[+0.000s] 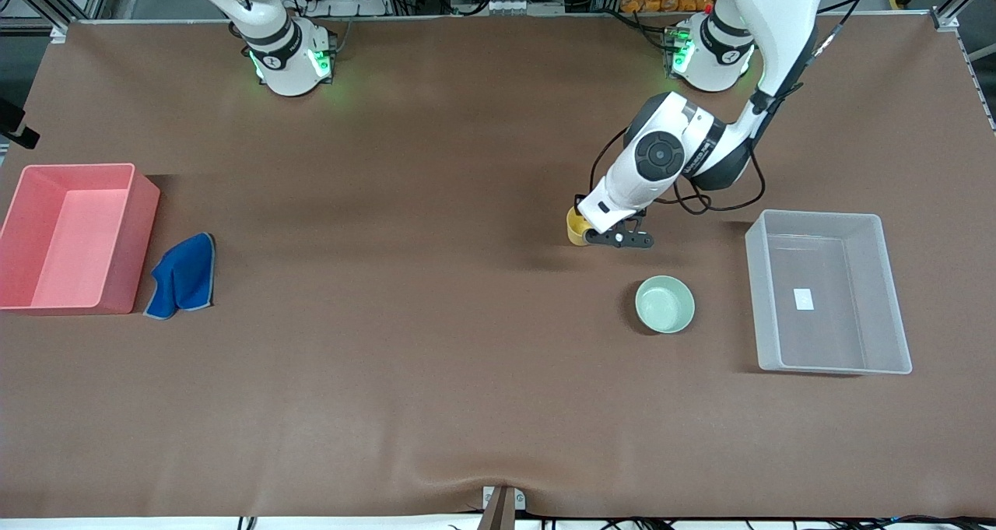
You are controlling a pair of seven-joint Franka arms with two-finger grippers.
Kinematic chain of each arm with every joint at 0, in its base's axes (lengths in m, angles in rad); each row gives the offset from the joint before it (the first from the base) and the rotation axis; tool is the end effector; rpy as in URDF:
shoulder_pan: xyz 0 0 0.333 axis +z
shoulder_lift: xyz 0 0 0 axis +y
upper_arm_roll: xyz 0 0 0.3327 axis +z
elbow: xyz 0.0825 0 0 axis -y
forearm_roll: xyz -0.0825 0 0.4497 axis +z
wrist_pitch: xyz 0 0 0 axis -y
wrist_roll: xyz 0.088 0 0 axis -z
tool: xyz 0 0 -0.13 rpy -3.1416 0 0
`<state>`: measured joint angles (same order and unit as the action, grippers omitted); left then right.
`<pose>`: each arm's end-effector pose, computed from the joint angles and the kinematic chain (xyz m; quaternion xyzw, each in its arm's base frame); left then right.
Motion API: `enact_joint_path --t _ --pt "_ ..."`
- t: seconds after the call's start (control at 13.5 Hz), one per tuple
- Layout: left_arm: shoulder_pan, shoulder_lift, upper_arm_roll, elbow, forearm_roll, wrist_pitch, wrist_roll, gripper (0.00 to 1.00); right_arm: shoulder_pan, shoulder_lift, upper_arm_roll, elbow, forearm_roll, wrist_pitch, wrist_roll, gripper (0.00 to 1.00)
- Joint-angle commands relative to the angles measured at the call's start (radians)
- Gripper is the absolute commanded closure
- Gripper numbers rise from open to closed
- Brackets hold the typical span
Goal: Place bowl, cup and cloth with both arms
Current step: 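Lower the left gripper and grasp the yellow cup, then carry the cup into the clear bin while the right gripper reaches the cloth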
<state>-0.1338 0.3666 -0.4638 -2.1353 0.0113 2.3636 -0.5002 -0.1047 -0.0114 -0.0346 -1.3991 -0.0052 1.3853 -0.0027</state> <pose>0.4971 -0.3472 0.1851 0.9948 -0.0434 -0.0827 0.0400 0.5877 -0.0833 0.6994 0.9976 -0.0687 -0.0014 0.0023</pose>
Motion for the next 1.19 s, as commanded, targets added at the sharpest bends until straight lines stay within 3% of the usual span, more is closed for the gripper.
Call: enact_joint_path --t 0.0,0.07,0.3,0.52,0.82,1.11 --pt "-0.004 0.034 0.001 0.009 0.004 0.038 -0.017 0.91 -0.012 0.005 0.010 0.022 -0.006 -0.012 0.006 0.00" --pt "-0.010 0.037 0.001 0.011 0.004 0.042 -0.017 1.00 -0.010 0.005 0.010 0.022 -0.006 -0.012 0.006 0.00" --pt "0.014 -0.015 0.007 0.021 0.006 0.020 -0.005 1.00 -0.009 0.008 0.012 0.022 0.001 -0.012 0.007 0.00" --pt "0.110 -0.107 0.005 0.098 0.007 -0.154 0.079 1.00 -0.009 0.008 0.012 0.022 -0.002 -0.012 0.006 0.00" --pt "0.337 -0.178 0.007 0.230 0.009 -0.427 0.415 1.00 0.002 0.054 0.015 0.020 -0.004 0.001 0.004 0.00" --pt "0.616 -0.146 0.008 0.245 0.015 -0.440 0.831 1.00 -0.003 0.129 0.015 0.020 -0.007 0.030 0.003 0.00"
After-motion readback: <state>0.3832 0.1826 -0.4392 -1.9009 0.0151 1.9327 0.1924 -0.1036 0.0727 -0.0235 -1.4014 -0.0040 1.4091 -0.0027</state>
